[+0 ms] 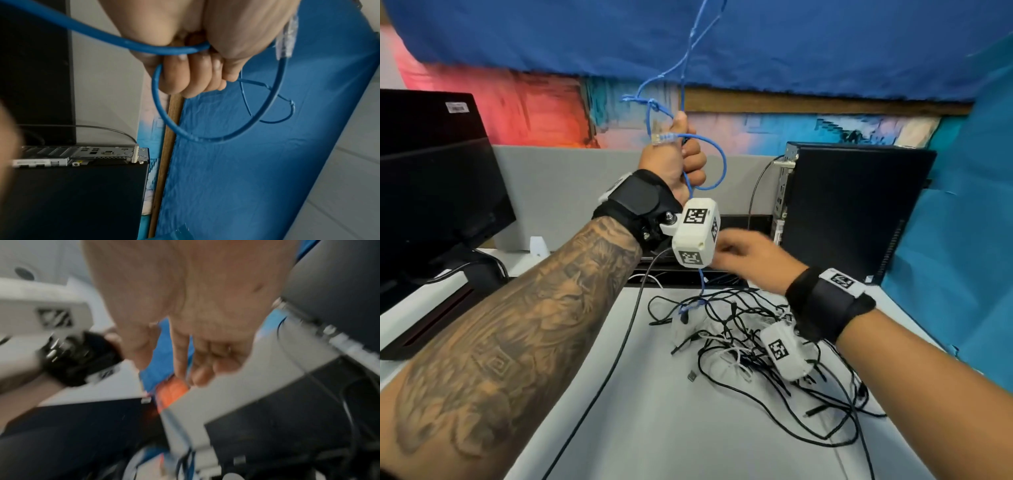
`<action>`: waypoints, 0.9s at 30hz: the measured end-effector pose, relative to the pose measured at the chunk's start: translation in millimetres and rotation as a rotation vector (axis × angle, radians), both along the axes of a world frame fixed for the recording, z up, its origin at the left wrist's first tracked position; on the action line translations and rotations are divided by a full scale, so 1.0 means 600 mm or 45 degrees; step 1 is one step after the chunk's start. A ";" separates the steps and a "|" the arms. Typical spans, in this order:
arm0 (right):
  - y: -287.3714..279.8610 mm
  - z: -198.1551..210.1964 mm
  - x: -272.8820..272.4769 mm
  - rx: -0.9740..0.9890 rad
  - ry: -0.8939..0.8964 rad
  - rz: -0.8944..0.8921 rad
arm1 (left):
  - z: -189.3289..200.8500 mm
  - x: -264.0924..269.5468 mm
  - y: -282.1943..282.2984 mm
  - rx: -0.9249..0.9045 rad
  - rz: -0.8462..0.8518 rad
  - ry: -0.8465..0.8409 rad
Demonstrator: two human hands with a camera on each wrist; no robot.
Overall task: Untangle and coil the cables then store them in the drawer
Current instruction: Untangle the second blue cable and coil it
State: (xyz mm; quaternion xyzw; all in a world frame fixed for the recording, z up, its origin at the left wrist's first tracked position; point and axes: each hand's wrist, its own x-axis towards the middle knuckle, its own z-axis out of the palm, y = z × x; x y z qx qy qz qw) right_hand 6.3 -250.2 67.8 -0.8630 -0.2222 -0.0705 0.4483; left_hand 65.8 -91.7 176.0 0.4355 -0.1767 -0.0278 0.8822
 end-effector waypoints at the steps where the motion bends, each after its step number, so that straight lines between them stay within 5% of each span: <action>1: 0.012 -0.007 0.000 -0.140 0.078 0.062 | -0.002 0.001 0.000 0.006 0.003 0.007; 5: 0.012 -0.018 0.010 -0.168 0.047 -0.038 | -0.016 0.003 0.022 0.134 0.081 -0.003; 8: -0.015 -0.008 0.024 0.116 0.123 -0.206 | -0.050 0.009 0.047 0.597 0.239 -0.135; 13: -0.037 0.021 0.039 0.414 0.058 -0.333 | -0.142 0.010 0.044 1.179 -0.078 -0.160; 23: -0.025 0.037 0.037 0.492 -0.004 -0.240 | -0.211 -0.007 -0.021 0.944 -0.018 -0.156; 27: -0.031 -0.004 0.034 0.205 0.156 -0.238 | -0.205 0.001 -0.008 0.748 0.100 0.014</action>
